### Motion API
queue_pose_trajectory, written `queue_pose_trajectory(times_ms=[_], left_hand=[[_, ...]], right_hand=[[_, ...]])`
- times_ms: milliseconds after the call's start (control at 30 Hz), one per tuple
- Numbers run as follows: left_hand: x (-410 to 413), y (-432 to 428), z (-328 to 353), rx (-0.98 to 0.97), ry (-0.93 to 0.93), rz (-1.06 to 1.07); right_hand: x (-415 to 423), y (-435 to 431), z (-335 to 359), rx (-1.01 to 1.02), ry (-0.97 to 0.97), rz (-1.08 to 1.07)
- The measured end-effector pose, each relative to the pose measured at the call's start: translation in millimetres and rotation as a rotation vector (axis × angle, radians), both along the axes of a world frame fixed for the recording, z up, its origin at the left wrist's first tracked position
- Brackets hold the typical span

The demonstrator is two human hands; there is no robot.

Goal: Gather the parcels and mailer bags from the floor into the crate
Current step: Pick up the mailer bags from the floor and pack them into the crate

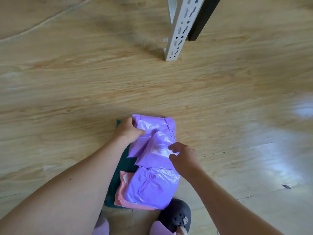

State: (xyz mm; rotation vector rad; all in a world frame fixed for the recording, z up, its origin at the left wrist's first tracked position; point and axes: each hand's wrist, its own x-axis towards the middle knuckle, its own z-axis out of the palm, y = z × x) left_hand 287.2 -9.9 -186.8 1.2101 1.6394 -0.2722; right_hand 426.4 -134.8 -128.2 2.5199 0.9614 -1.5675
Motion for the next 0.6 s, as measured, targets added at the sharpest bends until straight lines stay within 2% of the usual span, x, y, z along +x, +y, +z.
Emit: queue_pose_trajectory(times_ms=[133,367,500,600], left_hand=[[-5.6,-4.1,38.9,0.049,-0.036,0.036],[-36.8,-2.8,168.3,0.266,-0.066,0.039],[-53.9,-9.9,257.3,0.371,-0.140,0.056],[-68.0,-19.9,315.8,0.454,-0.208,0.057]], right_hand=[[0.0,-3.8,28.6,-0.021,-0.005,-0.002],[-7.7,16.3,126.8,0.032,0.039,-0.090],[-14.1,39.2,189.7,0.122,0.136,-0.403],[-23.8,55.3,247.5,0.073,0.311,-0.674]])
